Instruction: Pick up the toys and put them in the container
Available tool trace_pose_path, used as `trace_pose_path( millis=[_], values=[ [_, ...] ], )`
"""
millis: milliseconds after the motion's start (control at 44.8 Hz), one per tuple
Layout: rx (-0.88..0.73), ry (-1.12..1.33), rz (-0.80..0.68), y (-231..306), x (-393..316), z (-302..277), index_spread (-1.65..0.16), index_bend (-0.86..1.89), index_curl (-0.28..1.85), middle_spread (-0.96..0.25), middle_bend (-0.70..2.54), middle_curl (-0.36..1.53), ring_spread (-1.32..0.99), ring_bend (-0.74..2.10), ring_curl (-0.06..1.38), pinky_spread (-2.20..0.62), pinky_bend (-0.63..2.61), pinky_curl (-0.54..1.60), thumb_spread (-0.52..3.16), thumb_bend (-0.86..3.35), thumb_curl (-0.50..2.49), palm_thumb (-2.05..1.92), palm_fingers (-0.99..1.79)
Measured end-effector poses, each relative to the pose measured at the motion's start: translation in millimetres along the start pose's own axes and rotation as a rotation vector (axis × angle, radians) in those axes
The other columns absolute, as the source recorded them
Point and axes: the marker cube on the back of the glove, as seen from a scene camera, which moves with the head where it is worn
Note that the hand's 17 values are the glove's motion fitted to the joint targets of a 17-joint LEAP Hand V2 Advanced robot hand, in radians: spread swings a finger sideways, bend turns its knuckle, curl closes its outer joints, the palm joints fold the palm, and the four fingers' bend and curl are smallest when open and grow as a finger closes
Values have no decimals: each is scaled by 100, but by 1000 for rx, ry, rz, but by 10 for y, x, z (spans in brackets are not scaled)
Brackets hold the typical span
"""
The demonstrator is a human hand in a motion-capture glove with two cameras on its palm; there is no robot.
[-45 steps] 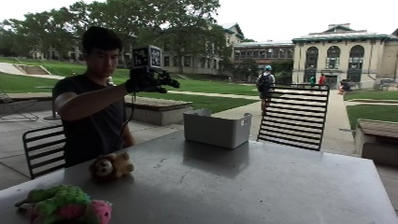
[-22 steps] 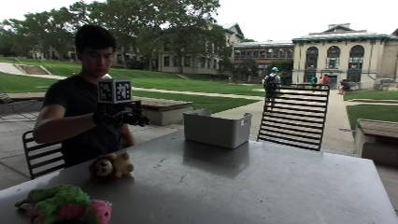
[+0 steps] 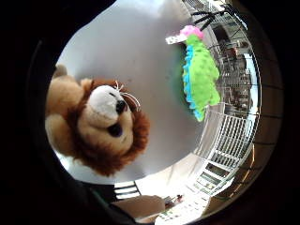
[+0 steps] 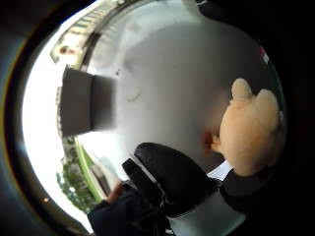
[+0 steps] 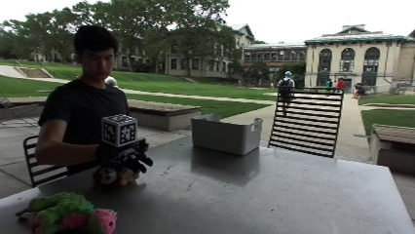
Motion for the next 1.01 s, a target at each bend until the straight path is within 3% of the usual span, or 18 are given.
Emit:
trace_pose_path(
  millis=[268, 424, 514, 603, 737, 1005],
  values=[
    [26, 59, 55, 58, 37, 337, -31, 20, 43, -11, 45, 48, -23, 64, 26, -6, 34, 23, 125, 14, 28, 30, 67],
    [128, 58, 76, 104, 35, 363, -30, 27, 48, -16, 39, 48, -34, 71, 31, -24, 52, 29, 132, 25, 33, 51, 98],
    [224, 40, 101, 116, 41, 333, -28, 40, 54, -18, 34, 48, -38, 71, 32, -35, 65, 34, 133, 31, 36, 62, 117],
    [301, 23, 116, 132, 38, 297, -23, 61, 62, -19, 43, 51, -38, 78, 35, -40, 57, 34, 131, 36, 38, 72, 140],
    [338, 38, 125, 113, 47, 216, -13, 79, 67, -19, 61, 56, -37, 84, 38, -43, 52, 33, 125, 36, 40, 78, 146],
    [241, 53, 136, -11, 75, 156, -3, 92, 70, -14, 79, 58, -33, 96, 41, -47, 57, 35, 115, 31, 39, 78, 141]
  ],
)
